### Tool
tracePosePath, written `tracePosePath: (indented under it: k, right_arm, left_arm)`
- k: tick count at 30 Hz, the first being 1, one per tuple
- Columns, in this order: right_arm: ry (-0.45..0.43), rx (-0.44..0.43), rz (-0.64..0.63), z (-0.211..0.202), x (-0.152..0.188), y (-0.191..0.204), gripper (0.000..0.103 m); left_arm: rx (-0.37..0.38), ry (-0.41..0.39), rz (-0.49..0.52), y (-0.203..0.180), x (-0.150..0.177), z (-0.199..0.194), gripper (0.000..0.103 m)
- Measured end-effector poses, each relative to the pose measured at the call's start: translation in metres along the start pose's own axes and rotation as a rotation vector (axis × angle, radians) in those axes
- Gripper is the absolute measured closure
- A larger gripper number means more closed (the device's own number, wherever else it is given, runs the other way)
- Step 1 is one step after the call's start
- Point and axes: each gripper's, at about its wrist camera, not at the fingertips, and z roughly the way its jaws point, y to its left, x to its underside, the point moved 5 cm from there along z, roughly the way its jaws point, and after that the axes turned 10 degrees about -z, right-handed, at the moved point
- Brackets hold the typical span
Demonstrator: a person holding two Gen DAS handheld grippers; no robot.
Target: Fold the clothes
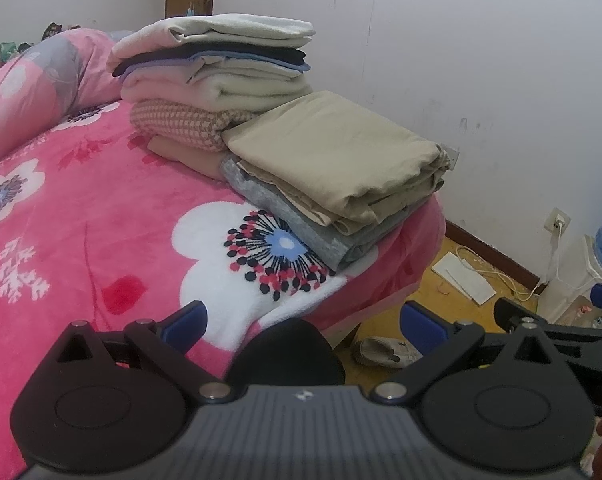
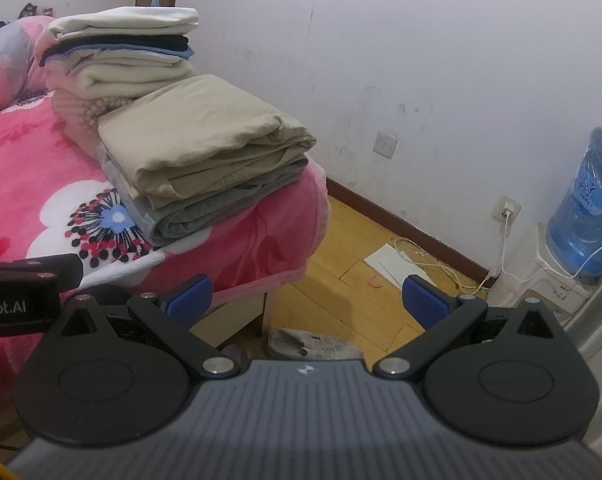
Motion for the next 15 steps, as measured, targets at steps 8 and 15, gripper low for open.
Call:
tracePosePath:
  k: [8, 15]
  right_arm:
    - [0.003, -0.009, -0.005, 0.0037, -0.0009, 0.0026, 0.001]
    - [0.007, -0.011, -0.006, 0.0053, -0.0007, 0.0037, 0.001]
  left_arm:
    - [-0.007, 0.001, -0.004, 0.0012, -0.0012, 0.0033, 0.000]
    - [-0.007, 0.004, -0.003, 0.0012, -0.0010, 0.0036, 0.000]
